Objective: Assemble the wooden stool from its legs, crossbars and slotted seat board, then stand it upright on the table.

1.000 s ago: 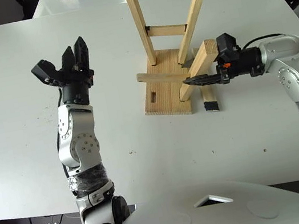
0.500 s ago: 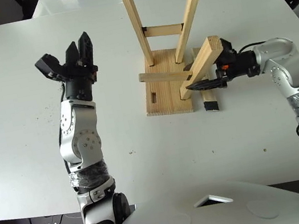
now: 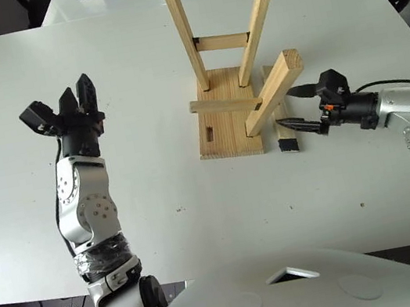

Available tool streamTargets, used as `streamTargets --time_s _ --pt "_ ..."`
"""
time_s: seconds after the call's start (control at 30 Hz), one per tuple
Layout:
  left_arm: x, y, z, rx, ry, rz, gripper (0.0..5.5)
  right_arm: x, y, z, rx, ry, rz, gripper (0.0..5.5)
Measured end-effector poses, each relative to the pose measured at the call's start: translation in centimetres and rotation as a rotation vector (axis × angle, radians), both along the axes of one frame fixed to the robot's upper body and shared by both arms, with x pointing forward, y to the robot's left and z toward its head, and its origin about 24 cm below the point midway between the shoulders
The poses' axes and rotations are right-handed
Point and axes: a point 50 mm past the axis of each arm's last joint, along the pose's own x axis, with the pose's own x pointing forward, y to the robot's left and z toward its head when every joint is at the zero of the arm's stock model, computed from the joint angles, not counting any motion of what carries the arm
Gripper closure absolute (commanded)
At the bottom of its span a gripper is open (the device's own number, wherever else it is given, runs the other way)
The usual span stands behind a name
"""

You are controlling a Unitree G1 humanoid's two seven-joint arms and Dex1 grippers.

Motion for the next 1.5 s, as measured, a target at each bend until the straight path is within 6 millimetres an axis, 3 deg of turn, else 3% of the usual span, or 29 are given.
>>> streamTargets --time_s 0.17,0.3,0.43,0.9,1.1,1.5 --pt "0.1 -0.3 -0.1 -0.035 -0.009 0.097 2.65 -1.6 2.9 -3.7 0.059 0.089 -0.298 1.83" --pt "-1.1 -0.9 -1.3 -0.043 0.036 0.114 2.65 -1.3 3.6 -3.9 0.060 0.085 -0.492 1.83" --pt "-1.2 -0.7 -1.3 -0.052 0.028 0.141 2.65 -0.9 3.6 -3.7 0.066 0.085 -0.638 1.83" --pt "-0.4 -1.2 -1.0 -0.062 -0.008 0.139 2.65 -0.2 4.8 -5.0 0.021 0.183 -0.610 1.83" --pt "-0.4 -1.8 -1.2 -0.066 -0.012 0.133 2.65 -1.3 4.3 -4.8 -0.067 0.181 -0.546 1.83" --pt "-0.3 -1.6 -1.4 -0.040 0.027 0.145 2.65 -2.7 3.9 -4.9 -0.112 0.145 -0.573 3.41"
